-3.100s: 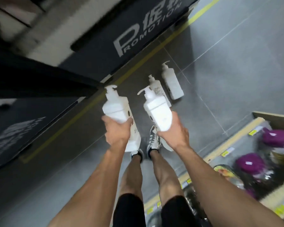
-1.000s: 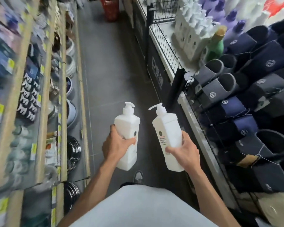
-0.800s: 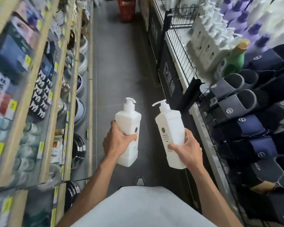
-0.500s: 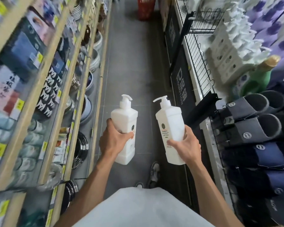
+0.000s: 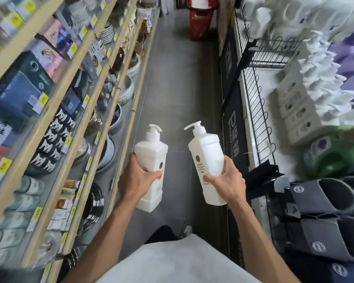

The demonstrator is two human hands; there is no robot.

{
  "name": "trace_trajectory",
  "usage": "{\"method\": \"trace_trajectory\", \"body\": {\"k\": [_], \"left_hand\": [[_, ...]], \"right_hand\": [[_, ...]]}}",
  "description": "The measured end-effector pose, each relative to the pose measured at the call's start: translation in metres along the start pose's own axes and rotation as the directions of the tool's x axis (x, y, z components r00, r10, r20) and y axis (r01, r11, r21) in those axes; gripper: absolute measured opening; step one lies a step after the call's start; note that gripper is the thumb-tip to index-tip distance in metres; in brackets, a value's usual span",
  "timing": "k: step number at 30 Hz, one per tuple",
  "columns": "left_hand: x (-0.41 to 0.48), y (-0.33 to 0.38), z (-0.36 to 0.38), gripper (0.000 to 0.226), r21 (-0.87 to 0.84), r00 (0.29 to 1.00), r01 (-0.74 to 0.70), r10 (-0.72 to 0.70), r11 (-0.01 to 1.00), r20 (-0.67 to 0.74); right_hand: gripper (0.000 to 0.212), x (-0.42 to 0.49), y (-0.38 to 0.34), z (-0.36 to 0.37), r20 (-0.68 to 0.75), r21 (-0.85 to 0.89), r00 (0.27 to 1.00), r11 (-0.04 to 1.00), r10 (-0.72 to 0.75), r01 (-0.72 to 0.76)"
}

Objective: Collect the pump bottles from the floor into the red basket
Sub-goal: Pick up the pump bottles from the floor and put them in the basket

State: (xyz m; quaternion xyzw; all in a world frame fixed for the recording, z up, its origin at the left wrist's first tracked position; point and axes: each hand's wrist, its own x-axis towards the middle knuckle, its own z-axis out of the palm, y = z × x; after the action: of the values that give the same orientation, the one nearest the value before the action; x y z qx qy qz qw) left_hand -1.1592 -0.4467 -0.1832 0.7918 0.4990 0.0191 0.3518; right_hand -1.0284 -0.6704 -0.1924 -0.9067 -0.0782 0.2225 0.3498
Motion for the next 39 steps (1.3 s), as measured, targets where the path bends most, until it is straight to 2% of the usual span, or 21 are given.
{"method": "trace_trajectory", "body": {"k": [5, 10, 21, 39], "left_hand": [[0.044, 0.038, 0.007, 0.077, -0.038, 1.000, 0.001, -0.001, 0.999, -0.021], [0.107, 0.074, 0.018, 0.071, -0.038, 1.000, 0.006, -0.005, 0.999, 0.022], [0.273, 0.170, 0.018, 0.074, -0.082, 0.993, -0.040, 0.049, 0.996, 0.107], [0.465, 0.319, 0.029, 0.079, -0.005, 0.998, -0.036, 0.036, 0.999, 0.045]], "right_hand": [[0.071, 0.063, -0.025, -0.016, -0.020, 0.013, 1.000, 1.000, -0.019, 0.019], [0.076, 0.132, -0.057, -0.022, -0.019, -0.005, 1.000, 1.000, -0.016, 0.015], [0.068, 0.272, -0.140, -0.034, -0.047, -0.031, 0.999, 1.000, 0.003, -0.004], [0.076, 0.511, -0.234, -0.066, 0.008, -0.042, 0.998, 0.998, -0.056, 0.056]]}}
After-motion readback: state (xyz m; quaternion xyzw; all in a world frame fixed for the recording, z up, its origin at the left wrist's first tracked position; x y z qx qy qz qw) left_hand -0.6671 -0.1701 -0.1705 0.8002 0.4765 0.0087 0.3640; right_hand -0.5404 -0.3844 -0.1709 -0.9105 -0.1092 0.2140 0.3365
